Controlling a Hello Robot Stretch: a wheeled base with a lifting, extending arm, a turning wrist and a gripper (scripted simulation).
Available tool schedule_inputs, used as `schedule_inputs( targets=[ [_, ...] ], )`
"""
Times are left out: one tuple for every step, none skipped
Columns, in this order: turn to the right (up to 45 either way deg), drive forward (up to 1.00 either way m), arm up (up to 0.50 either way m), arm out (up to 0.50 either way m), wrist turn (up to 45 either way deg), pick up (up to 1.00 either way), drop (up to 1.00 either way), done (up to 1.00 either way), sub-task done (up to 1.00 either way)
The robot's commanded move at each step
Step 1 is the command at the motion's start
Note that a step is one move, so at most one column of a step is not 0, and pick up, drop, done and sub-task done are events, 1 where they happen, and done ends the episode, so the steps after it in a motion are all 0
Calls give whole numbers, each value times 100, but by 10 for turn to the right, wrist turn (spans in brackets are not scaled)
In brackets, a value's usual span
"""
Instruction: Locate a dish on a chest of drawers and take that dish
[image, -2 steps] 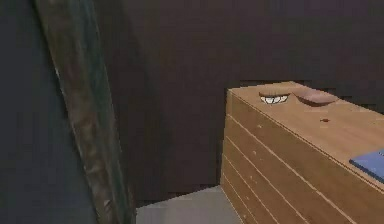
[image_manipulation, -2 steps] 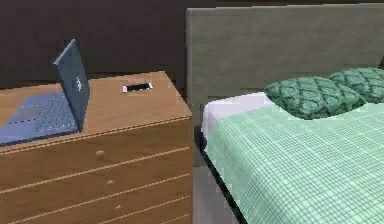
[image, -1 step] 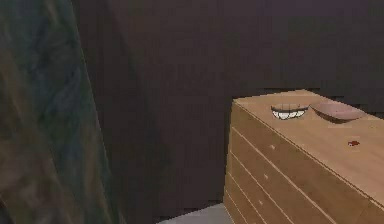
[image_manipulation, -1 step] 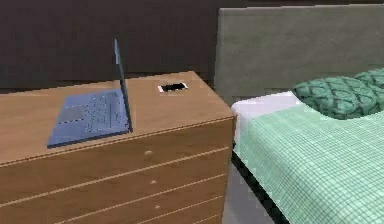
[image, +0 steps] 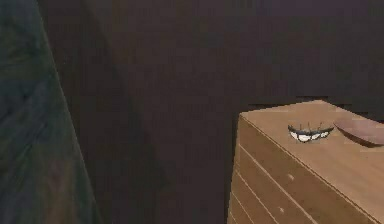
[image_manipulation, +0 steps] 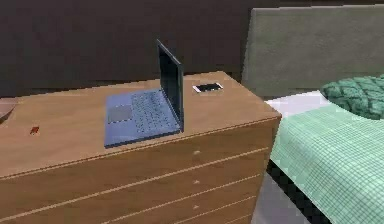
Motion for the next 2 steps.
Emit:
schedule_inputs(
  targets=[
    [330,0,0,0,0,0,0,0,0],
    [0,35,0,0,0,0,0,0,0]
  ],
)
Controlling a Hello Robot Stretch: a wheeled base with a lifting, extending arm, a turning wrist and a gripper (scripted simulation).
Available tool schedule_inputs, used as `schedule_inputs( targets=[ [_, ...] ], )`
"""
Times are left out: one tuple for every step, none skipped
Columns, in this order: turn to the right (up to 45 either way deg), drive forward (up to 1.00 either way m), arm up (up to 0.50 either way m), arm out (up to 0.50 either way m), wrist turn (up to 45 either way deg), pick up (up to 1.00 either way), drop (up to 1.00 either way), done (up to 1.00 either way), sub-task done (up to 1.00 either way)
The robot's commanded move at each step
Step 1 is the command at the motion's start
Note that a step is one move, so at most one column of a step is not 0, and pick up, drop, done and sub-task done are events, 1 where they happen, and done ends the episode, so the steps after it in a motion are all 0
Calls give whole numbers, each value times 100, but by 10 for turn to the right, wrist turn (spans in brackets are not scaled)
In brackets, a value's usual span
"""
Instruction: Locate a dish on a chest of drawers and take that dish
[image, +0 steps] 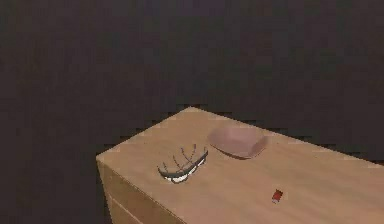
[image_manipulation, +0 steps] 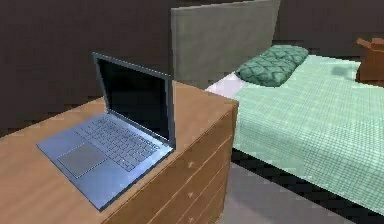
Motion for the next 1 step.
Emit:
schedule_inputs(
  targets=[
    [-450,0,0,0,0,0,0,0,0]
  ],
)
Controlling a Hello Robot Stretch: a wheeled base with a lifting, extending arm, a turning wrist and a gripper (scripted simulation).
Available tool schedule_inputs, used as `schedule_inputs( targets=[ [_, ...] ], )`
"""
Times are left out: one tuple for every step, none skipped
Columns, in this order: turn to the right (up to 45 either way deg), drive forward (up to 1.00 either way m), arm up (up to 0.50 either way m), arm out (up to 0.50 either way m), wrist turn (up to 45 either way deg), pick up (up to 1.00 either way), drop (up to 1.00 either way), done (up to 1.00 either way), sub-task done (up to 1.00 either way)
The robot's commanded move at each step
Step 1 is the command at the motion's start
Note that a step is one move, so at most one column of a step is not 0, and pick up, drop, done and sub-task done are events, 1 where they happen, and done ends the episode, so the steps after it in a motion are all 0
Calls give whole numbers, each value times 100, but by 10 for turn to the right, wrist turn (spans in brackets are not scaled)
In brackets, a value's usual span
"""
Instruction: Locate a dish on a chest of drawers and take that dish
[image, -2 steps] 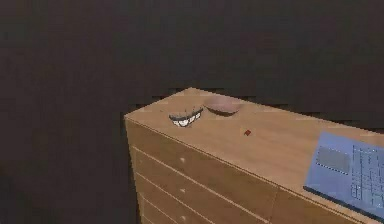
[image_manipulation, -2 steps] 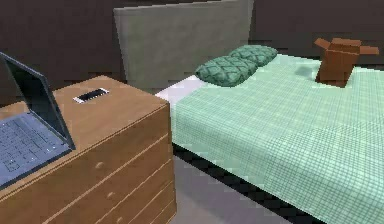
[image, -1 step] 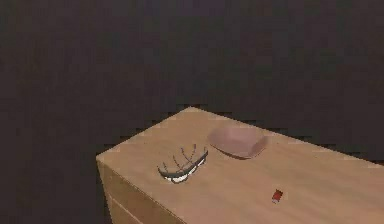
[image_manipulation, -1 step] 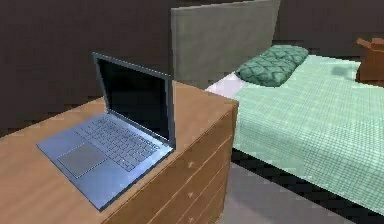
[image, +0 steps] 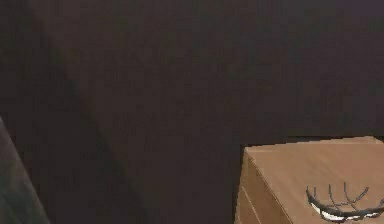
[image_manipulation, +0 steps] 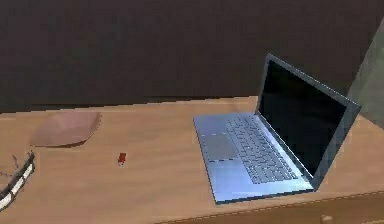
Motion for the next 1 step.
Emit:
schedule_inputs(
  targets=[
    [-270,0,0,0,0,0,0,0,0]
  ],
)
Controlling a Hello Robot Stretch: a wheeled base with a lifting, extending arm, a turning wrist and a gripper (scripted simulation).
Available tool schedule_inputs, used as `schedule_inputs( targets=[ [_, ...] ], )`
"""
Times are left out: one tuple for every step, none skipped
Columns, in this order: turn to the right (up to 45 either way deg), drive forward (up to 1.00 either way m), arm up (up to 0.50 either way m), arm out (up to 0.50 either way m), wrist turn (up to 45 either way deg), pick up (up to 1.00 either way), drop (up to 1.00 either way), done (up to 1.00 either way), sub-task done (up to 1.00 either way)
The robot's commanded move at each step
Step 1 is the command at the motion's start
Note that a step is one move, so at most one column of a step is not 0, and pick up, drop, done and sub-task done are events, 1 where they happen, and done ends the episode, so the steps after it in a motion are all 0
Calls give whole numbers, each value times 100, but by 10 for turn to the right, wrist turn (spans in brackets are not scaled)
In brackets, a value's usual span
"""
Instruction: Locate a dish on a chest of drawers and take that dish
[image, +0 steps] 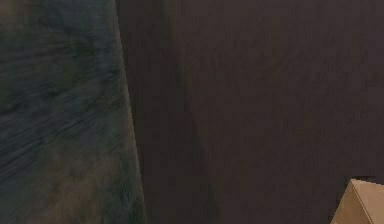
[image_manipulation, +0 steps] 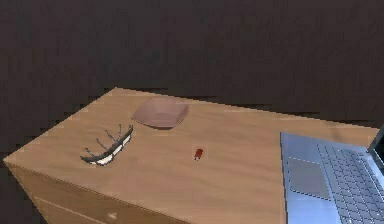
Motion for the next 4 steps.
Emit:
schedule_inputs(
  targets=[
    [0,0,50,0,0,0,0,0,0],
    [0,0,38,0,0,0,0,0,0],
    [0,0,0,28,0,0,0,0,0],
    [0,0,0,0,450,0,0,0,0]
  ],
)
